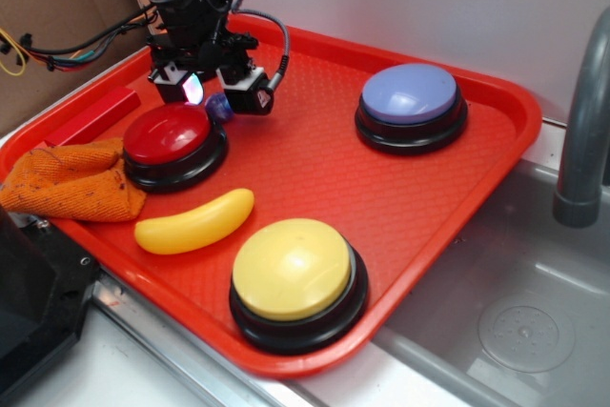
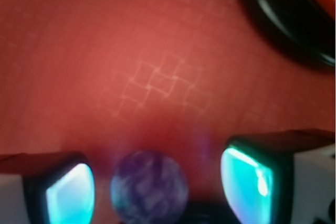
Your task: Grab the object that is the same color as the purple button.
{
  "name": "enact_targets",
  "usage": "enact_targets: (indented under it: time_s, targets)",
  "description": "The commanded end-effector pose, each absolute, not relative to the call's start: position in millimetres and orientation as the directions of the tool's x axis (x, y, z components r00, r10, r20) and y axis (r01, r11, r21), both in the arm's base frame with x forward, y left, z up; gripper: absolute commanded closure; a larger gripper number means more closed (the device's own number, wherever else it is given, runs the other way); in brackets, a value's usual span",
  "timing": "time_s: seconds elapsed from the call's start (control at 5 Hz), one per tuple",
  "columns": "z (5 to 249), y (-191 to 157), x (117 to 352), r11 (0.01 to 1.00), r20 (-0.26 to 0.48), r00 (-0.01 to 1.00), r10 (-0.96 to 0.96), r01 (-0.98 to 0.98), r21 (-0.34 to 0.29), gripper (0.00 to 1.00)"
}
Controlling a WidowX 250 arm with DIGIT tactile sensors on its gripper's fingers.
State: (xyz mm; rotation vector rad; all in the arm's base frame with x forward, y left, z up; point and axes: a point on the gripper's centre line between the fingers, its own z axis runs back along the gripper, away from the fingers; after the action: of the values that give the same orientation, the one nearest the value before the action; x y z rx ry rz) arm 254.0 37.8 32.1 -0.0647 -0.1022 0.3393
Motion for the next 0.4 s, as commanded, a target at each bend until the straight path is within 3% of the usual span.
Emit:
enact_targets:
  time_s: [0.0,0.2]
  targets:
    - [36.4,39.4,256.2,0.936,0.096,0.931,0.351,-0.346,-0.069,1.00]
    - [34.1,38.3,256.6,0.931,0.085,0.927,0.365,-0.362,-0.047,1.00]
